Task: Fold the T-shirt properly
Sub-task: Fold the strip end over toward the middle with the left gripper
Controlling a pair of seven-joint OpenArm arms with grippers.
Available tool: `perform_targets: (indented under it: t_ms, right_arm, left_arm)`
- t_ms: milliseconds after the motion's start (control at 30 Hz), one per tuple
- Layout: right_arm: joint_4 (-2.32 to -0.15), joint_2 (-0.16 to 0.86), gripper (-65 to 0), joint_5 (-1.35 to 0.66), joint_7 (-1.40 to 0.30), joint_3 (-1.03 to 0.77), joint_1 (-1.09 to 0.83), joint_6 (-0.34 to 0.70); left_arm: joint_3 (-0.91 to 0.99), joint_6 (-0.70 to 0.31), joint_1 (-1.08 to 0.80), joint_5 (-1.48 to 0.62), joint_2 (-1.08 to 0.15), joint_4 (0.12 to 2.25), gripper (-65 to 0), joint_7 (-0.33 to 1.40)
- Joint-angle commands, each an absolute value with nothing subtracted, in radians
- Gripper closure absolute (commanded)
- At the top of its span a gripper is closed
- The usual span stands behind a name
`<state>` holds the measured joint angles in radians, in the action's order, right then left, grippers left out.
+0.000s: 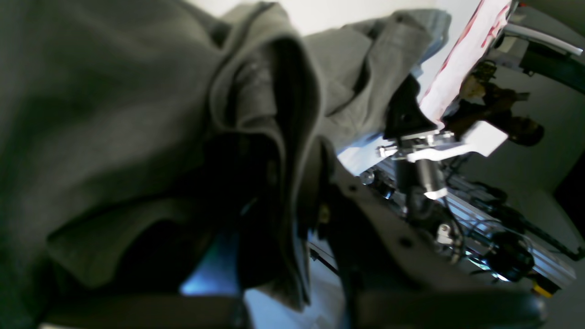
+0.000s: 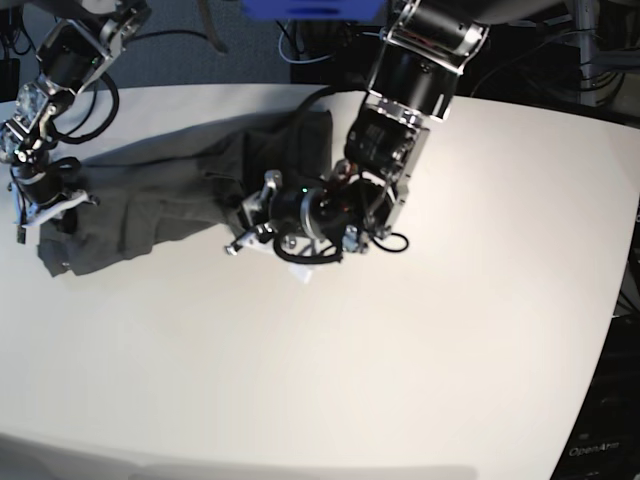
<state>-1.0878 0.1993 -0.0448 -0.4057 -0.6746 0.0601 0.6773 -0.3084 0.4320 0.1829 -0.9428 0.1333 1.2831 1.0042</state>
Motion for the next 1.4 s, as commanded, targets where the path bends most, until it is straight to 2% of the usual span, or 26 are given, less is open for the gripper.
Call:
perform_targets:
  t_ms: [0,367,567,1167,1233,1367]
  right_arm:
    - [-1.067,0.177,-0.6,0.056,-0.585,-0.664,0.028,0.698]
    - [-1.067,0.177,-0.6,0.056,-0.585,-0.664,0.028,0.698]
    - [-1.067,0.177,-0.6,0.056,-0.585,-0.664,0.028,0.698]
    - [-1.067,0.177,-0.6,0.056,-0.585,-0.664,0.028,0.698]
    - [-1.067,0.177,-0.6,0.056,-0.585,-0.664,0.028,0.698]
    - [-1.067,0.177,-0.6,0.056,-0.585,-0.664,0.028,0.698]
  left_arm:
    - [-0.309,0.427,0.205,-0.967,0.150,1.300,-2.6,1.003]
    - [-0.464,0.696,0.272,-0.967,0.145,1.356,-2.6,1.010]
    - [-0.556,0.698,0.321,-0.960,0.142,1.345,-2.6,1.012]
    - [-0.555,0.698,0.325,-0.966,0.142,1.307,-3.6,1.003]
    - [-0.555,0.698,0.325,-0.966,0.143,1.307,-8.5,1.007]
    - [-0.555,0.698,0.325,-0.966,0.143,1.311,-26.1,1.003]
